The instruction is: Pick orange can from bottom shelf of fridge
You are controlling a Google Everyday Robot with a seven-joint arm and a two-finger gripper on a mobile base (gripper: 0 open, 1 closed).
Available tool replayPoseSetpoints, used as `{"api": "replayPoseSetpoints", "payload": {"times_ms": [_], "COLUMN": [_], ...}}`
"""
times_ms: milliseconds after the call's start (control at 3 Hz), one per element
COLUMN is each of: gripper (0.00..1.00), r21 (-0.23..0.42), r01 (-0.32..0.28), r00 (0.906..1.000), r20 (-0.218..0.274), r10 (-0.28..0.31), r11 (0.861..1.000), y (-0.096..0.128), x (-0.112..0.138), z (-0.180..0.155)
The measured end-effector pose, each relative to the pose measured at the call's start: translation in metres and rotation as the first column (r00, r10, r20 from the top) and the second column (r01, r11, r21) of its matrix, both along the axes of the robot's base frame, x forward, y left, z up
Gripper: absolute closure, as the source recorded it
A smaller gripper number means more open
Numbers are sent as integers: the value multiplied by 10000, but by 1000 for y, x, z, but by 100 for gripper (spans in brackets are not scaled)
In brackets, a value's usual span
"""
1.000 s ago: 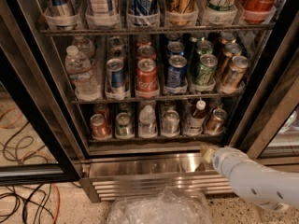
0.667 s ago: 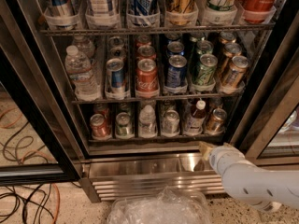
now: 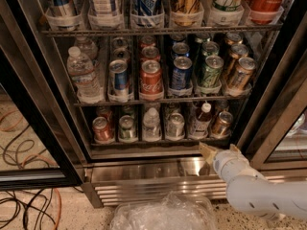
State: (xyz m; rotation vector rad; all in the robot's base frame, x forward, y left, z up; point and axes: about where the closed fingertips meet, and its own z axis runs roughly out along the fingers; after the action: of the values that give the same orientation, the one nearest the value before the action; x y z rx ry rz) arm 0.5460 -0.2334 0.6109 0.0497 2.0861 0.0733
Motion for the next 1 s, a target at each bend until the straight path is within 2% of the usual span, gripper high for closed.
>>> {"api": "replayPoseSetpoints", "payload": {"times_ms": [667, 1000], "gripper": [24, 33], "r21": [-1, -1], "r01": [-1, -1], "r00": [10000, 10000], "r20": [3, 4], "r10": [1, 1], "r11": [10000, 10000], "y": [0, 0], "x": [0, 0], "z": [0, 0]}}
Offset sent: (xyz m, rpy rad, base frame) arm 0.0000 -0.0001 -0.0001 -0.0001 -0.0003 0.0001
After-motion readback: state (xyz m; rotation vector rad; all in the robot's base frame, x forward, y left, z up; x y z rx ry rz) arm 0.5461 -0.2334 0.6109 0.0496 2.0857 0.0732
